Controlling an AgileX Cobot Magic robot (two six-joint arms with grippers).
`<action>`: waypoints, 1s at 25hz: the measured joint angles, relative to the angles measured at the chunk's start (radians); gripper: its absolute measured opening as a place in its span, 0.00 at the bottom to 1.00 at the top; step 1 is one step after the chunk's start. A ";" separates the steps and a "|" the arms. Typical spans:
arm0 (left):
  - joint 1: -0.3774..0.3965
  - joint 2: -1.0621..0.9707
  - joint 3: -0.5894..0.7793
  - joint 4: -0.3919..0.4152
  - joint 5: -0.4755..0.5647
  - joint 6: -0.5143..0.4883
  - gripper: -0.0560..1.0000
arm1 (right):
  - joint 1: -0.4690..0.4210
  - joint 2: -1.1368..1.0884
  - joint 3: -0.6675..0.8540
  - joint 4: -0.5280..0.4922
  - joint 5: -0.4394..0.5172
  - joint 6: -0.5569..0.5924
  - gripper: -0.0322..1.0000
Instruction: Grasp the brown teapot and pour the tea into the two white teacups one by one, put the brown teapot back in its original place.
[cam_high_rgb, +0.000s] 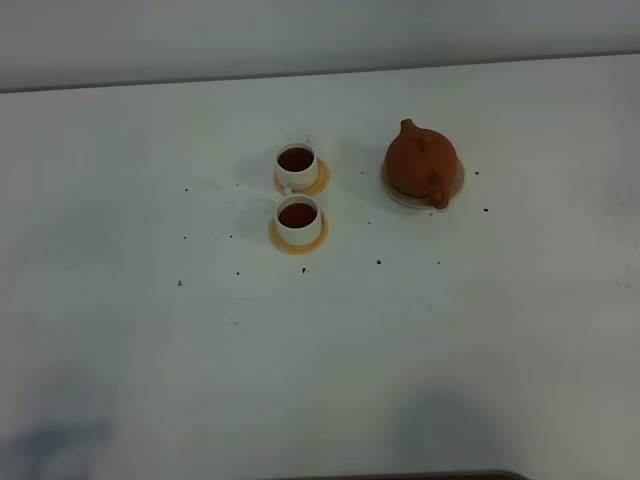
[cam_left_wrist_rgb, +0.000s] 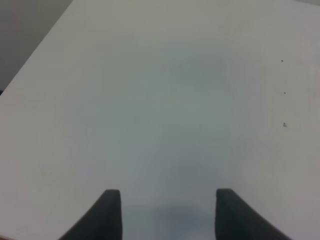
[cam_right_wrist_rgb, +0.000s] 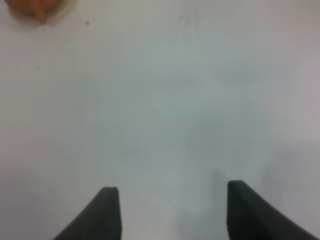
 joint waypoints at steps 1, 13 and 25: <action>0.000 0.000 0.000 0.000 0.000 0.000 0.46 | 0.000 -0.015 0.000 -0.002 0.000 0.000 0.47; 0.000 0.000 0.000 0.000 0.000 0.000 0.46 | 0.000 -0.148 0.008 -0.011 -0.001 -0.005 0.47; 0.000 0.000 0.000 0.000 0.000 0.000 0.46 | 0.000 -0.148 0.008 -0.011 -0.001 -0.005 0.47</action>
